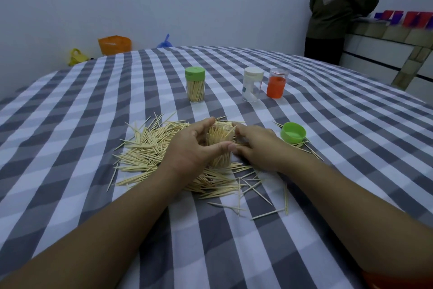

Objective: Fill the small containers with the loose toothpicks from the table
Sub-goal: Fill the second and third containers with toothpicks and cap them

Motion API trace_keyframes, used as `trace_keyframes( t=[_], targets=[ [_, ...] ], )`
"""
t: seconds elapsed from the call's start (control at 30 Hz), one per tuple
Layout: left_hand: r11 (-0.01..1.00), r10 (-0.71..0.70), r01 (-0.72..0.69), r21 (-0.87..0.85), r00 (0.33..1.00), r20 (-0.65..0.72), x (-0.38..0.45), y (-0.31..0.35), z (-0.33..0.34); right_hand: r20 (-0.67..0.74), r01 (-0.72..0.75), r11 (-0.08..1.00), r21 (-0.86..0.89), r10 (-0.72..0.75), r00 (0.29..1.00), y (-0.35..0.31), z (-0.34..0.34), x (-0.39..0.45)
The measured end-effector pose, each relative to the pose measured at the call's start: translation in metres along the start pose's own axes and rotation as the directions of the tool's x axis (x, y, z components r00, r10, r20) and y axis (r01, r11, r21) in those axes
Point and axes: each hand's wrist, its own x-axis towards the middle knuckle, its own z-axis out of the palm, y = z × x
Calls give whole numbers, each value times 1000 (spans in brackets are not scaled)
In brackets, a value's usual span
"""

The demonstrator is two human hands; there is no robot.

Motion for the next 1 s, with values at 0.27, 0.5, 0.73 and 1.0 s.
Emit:
trace_keyframes(
  t=[0.27, 0.5, 0.73, 1.0],
  targets=[
    [1000, -9, 9, -1, 1000, -5, 1, -1, 1, -45, 83, 972, -218, -95, 994, -5, 8, 5],
    [999, 8, -7, 31, 1000, -20, 1, -1, 0, -61, 73, 955, -289, -95, 994, -3, 7, 1],
    [1000, -11, 11, -1, 1000, 10, -1, 1, -1, -145, -83, 939, -333, 36, 989, 3, 3, 1],
    [999, -30, 31, -19, 999, 44, -2, 2, -1, -119, -190, 821, 539, 297, 947, 1, -30, -10]
  ],
)
